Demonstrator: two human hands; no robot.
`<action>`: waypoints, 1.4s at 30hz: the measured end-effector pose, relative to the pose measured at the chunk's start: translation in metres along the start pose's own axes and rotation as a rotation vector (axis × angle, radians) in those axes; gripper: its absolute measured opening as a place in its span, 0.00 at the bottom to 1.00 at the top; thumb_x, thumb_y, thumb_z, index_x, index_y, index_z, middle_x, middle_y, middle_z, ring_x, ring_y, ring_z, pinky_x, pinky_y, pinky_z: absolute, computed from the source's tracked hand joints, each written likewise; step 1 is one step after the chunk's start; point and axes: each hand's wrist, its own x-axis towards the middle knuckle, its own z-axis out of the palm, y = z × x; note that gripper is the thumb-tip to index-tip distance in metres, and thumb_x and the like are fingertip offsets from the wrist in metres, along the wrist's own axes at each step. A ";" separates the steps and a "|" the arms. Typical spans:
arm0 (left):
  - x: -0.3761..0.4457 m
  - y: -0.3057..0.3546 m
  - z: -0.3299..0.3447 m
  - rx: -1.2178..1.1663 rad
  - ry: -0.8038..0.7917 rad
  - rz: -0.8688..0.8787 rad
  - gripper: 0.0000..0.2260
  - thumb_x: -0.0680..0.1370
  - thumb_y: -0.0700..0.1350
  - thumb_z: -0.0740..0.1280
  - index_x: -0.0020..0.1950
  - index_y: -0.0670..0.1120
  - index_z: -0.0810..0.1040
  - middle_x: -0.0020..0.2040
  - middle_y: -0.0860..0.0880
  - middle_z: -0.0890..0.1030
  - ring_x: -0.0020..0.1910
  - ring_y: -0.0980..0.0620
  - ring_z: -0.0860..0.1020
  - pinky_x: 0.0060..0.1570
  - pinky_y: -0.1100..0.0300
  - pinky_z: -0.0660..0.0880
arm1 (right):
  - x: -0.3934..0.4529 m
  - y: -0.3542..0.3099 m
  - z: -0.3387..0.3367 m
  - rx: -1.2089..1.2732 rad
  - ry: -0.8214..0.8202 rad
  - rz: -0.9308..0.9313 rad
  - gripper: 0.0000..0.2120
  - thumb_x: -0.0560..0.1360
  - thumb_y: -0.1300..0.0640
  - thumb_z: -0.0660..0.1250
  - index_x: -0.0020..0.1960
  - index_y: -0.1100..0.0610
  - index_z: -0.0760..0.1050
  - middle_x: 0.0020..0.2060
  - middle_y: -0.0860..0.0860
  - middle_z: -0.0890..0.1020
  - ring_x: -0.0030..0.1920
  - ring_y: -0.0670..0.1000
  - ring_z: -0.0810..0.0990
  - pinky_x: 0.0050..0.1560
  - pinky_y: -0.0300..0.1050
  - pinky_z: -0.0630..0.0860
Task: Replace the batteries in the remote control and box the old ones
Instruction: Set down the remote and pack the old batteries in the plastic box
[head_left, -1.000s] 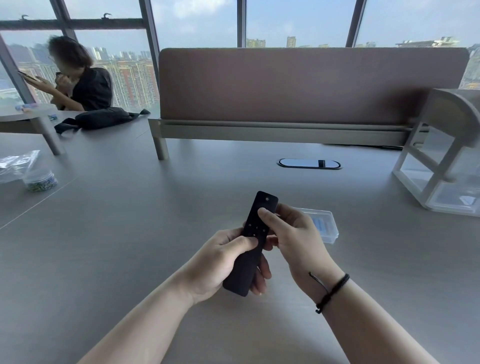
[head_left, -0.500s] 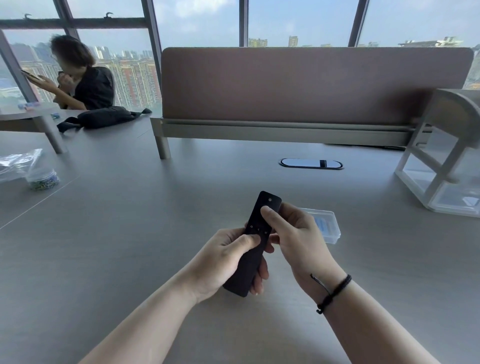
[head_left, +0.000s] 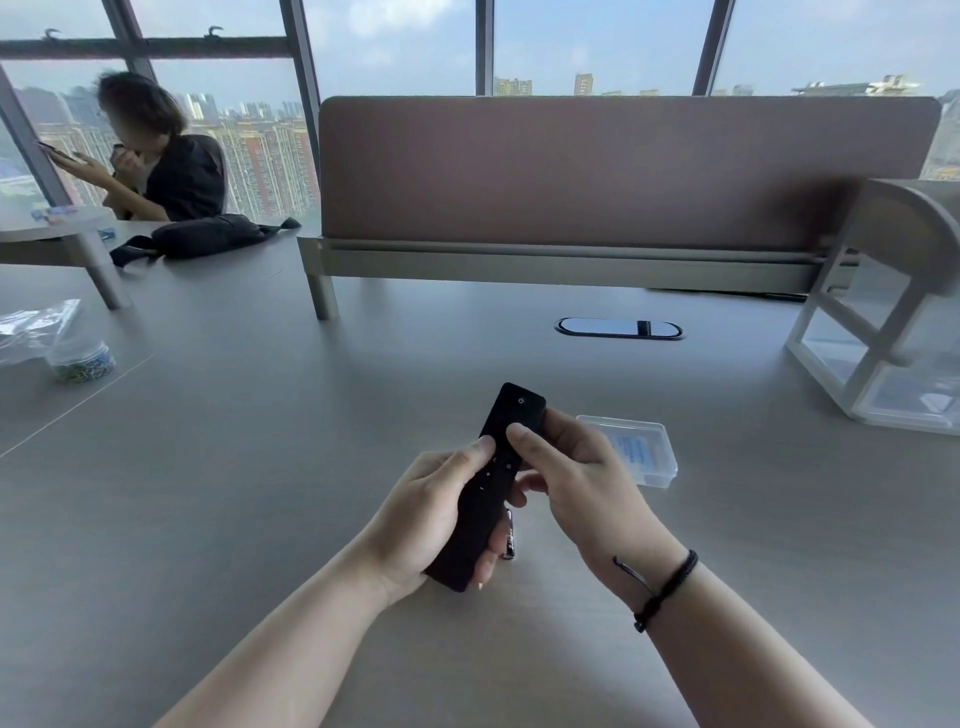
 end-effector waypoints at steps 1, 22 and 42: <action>0.000 0.000 0.000 -0.003 -0.008 0.007 0.25 0.79 0.57 0.59 0.44 0.33 0.77 0.27 0.37 0.74 0.18 0.46 0.71 0.22 0.60 0.68 | 0.000 0.000 -0.001 0.013 -0.003 0.002 0.11 0.83 0.63 0.60 0.46 0.66 0.78 0.34 0.54 0.80 0.31 0.50 0.74 0.34 0.39 0.73; -0.003 0.000 0.000 0.056 -0.070 -0.010 0.21 0.80 0.52 0.57 0.47 0.34 0.78 0.28 0.37 0.75 0.20 0.46 0.71 0.25 0.58 0.69 | -0.005 -0.006 0.002 -0.010 0.085 0.033 0.09 0.80 0.61 0.65 0.46 0.68 0.78 0.41 0.67 0.83 0.27 0.47 0.72 0.32 0.38 0.71; -0.004 0.002 0.001 0.060 -0.117 0.053 0.12 0.80 0.52 0.63 0.46 0.46 0.81 0.29 0.38 0.76 0.20 0.47 0.72 0.26 0.57 0.69 | -0.008 -0.014 0.005 0.096 0.086 0.052 0.08 0.80 0.68 0.64 0.43 0.66 0.78 0.31 0.51 0.83 0.25 0.40 0.77 0.29 0.29 0.72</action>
